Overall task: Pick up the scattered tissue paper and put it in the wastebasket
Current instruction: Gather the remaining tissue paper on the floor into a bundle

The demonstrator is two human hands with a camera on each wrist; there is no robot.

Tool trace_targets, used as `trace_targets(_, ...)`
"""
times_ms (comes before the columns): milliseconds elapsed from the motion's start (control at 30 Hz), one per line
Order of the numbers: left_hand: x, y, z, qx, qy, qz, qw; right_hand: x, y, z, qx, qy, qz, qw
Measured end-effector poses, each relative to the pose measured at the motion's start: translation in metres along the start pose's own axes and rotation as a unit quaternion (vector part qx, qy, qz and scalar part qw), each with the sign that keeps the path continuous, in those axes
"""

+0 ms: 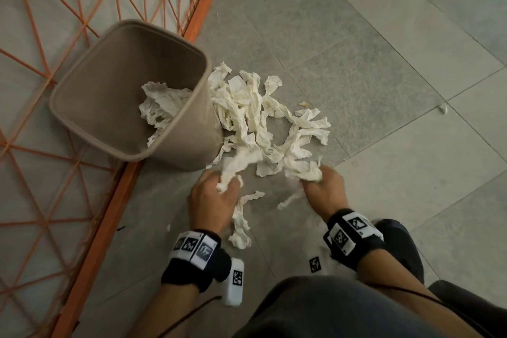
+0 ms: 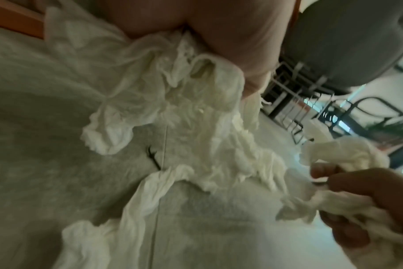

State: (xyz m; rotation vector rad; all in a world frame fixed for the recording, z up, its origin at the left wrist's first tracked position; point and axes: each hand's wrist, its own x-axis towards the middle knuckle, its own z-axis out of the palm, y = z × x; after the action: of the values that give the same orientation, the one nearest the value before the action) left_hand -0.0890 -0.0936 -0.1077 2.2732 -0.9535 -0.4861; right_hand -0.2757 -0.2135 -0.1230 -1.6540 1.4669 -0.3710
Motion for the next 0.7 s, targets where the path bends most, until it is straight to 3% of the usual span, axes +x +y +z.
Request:
trace_targets(67, -0.009, 0.0, -0.02, -0.053, 0.036, 0.0, 0.998, 0.006, -0.014, -0.003, 0.05, 0.008, 0.034, 0.998)
trace_targets(133, -0.021, -0.001, -0.03, -0.067, 0.012, -0.011, 0.998, 0.013, -0.026, -0.002, 0.09, -0.002, 0.053, 0.995)
trace_targets(233, -0.045, -0.007, -0.02, 0.02, -0.096, 0.016, 0.995, 0.023, -0.034, 0.008, 0.032, -0.049, 0.026, 0.998)
trace_targets(367, -0.068, -0.029, 0.017, 0.151, -0.236, 0.028, 0.96, 0.037, -0.031, 0.026, -0.146, -0.149, -0.062, 0.976)
trace_targets(500, -0.071, -0.04, 0.03, 0.172, -0.233, 0.037, 0.956, 0.042, -0.019, 0.042, -0.281, -0.229, -0.061, 0.93)
trace_targets(700, -0.032, -0.011, 0.012, 0.134, -0.145, -0.001, 0.98, 0.026, -0.002, 0.043, -0.274, -0.198, -0.034, 0.94)
